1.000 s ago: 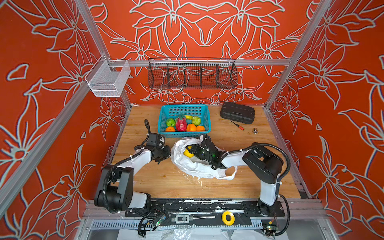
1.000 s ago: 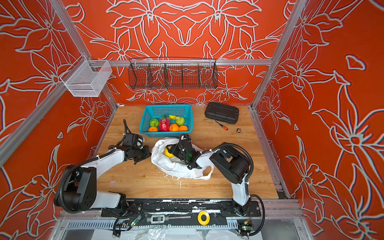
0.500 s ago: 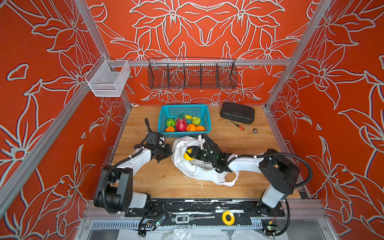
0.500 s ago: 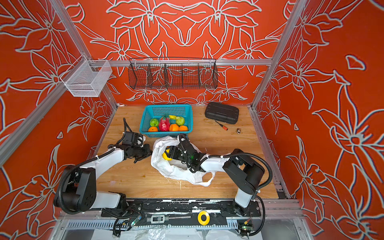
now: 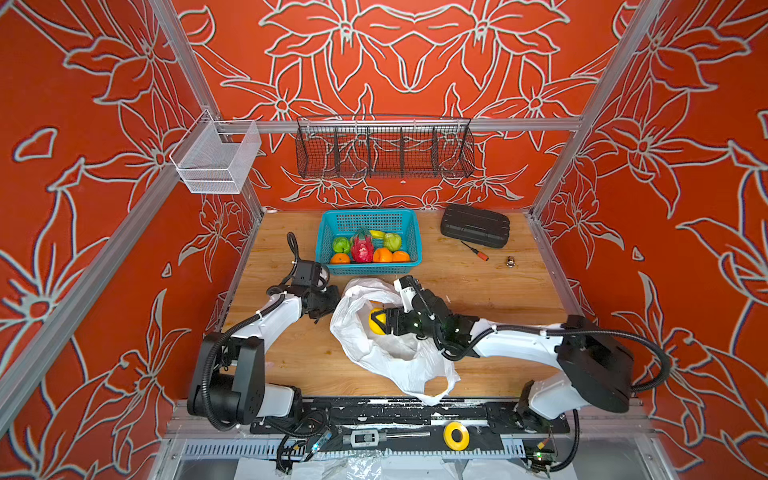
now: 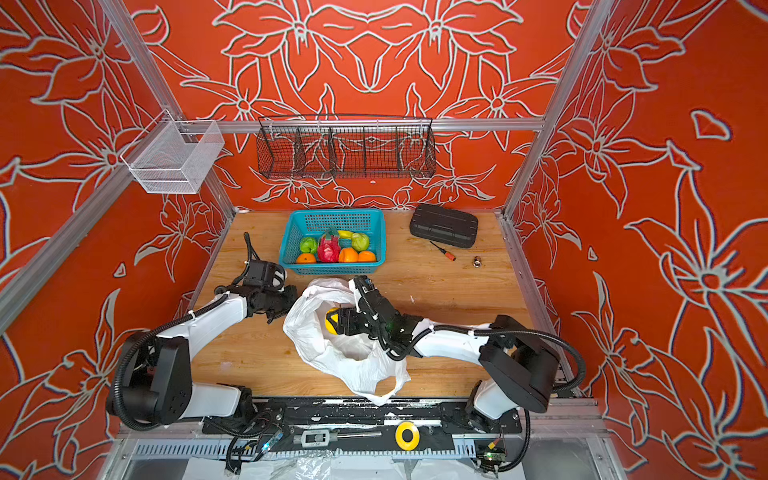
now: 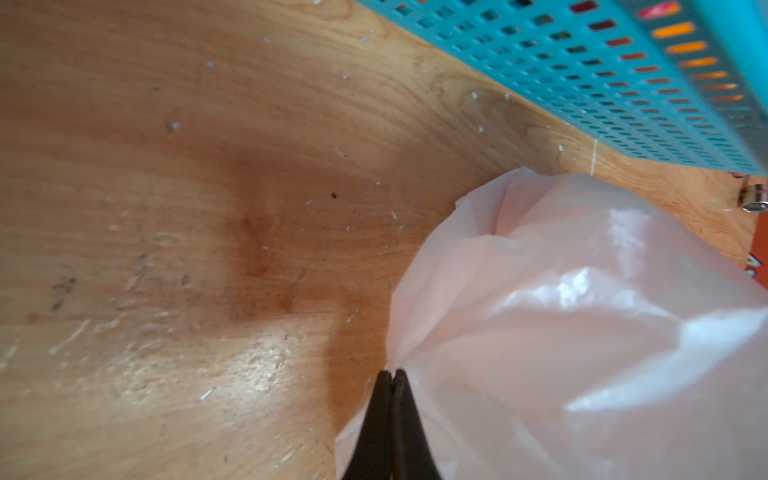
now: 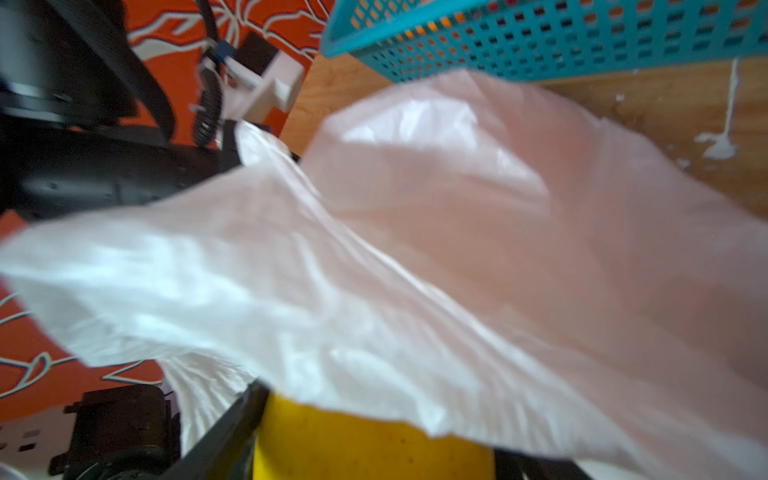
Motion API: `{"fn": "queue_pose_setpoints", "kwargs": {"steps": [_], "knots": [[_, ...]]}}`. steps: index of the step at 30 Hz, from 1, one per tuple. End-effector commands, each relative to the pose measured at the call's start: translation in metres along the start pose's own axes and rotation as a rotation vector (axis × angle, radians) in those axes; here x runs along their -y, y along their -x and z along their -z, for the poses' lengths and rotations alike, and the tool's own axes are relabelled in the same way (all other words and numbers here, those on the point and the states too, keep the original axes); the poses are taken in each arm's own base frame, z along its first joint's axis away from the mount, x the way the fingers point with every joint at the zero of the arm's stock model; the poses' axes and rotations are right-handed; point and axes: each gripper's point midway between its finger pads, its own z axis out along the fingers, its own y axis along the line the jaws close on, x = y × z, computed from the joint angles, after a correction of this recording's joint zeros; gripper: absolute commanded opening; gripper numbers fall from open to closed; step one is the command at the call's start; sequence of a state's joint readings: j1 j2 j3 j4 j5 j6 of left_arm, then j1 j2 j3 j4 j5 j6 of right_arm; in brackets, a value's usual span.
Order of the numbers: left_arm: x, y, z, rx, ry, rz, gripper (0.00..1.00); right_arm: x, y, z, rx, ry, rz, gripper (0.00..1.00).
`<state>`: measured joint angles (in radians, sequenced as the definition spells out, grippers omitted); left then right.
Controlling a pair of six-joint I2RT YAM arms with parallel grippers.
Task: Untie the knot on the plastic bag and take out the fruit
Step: 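Close the right gripper on the yellow pear and lift it from the bag, then carry the yellow pear to the teal basket with the right gripper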
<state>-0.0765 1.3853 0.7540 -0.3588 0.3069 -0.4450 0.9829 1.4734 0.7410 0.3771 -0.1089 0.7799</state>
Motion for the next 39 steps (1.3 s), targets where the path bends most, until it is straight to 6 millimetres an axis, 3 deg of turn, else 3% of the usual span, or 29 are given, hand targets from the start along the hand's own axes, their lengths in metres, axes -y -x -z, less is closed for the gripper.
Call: {"fn": "queue_pose_setpoints", "kwargs": {"steps": [1, 8, 12, 18, 23, 28, 32, 35, 39], "knots": [[-0.008, 0.001, 0.005, 0.016, 0.044, -0.001, 0.00, -0.006, 0.006, 0.014, 0.027, 0.010, 0.059, 0.64], [-0.009, 0.003, 0.014, 0.043, 0.056, -0.005, 0.00, -0.017, 0.017, 0.039, 0.058, 0.028, 0.092, 0.63], [-0.010, 0.004, 0.029, 0.084, 0.075, -0.005, 0.23, -0.026, 0.033, 0.059, 0.109, 0.029, 0.130, 0.63], [0.001, 0.011, 0.072, 0.190, 0.063, -0.032, 0.39, -0.052, 0.061, 0.092, 0.198, 0.095, 0.217, 0.63], [0.030, 0.013, 0.122, 0.279, -0.038, -0.077, 0.51, -0.056, 0.097, 0.108, 0.266, 0.049, 0.213, 0.61], [0.072, 0.012, 0.168, 0.334, -0.193, -0.131, 0.60, -0.046, 0.131, 0.104, 0.284, -0.032, 0.194, 0.59], [0.101, 0.005, 0.190, 0.338, -0.243, -0.209, 0.63, -0.037, 0.152, 0.092, 0.257, -0.098, 0.193, 0.59], [0.121, -0.002, 0.192, 0.323, -0.249, -0.285, 0.66, -0.026, 0.167, 0.078, 0.216, -0.146, 0.201, 0.59], [0.134, -0.011, 0.173, 0.286, -0.185, -0.402, 0.70, -0.011, 0.181, 0.053, 0.141, -0.190, 0.215, 0.59]]}}
